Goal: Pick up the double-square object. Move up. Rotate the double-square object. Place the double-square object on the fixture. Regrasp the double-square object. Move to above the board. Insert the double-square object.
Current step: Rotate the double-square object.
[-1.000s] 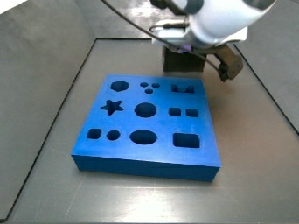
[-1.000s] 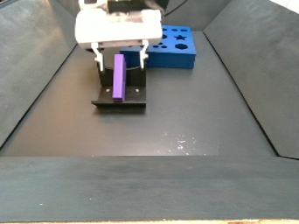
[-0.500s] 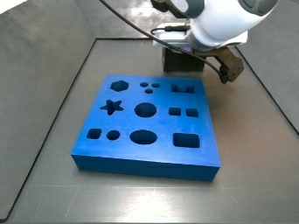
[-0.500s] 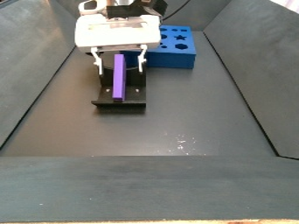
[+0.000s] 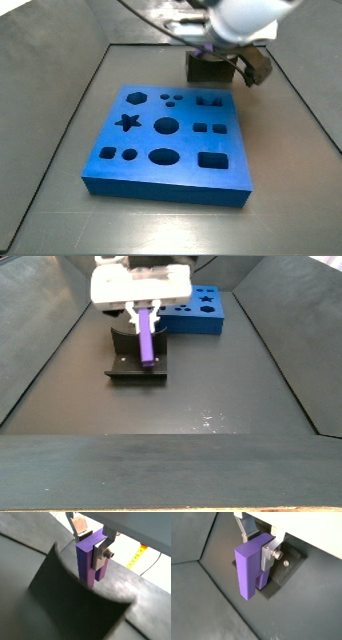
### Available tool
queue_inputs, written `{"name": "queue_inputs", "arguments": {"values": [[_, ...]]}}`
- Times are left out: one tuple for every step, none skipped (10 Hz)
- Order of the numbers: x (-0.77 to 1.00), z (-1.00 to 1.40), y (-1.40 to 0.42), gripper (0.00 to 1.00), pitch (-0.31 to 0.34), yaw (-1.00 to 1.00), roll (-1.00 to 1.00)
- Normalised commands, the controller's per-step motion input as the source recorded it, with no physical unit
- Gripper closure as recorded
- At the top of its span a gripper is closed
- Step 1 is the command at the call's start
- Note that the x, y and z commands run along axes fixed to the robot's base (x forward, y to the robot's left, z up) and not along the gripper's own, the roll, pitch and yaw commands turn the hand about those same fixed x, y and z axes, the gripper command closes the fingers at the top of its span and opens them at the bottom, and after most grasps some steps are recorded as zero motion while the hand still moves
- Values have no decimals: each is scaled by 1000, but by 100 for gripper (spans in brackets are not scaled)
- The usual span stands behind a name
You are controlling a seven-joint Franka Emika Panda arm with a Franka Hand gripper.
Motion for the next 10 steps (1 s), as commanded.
{"name": "queue_inputs", "arguments": {"values": [[-1000, 946, 95, 100, -55, 14, -90], [-1000, 925, 88, 100, -69, 2, -97], [-1000, 907, 84, 100, -75, -9, -103], [-1000, 885, 80, 100, -78, -23, -108], [-1000, 862, 74, 100, -77, -37, -116], [-1000, 829, 71, 100, -74, -55, -123], [-1000, 798, 67, 100, -67, -69, -129], [-1000, 776, 65, 100, -60, -76, -133], [-1000, 728, 60, 100, -47, -82, -132], [-1000, 661, 52, 100, -33, -84, -132]]}}
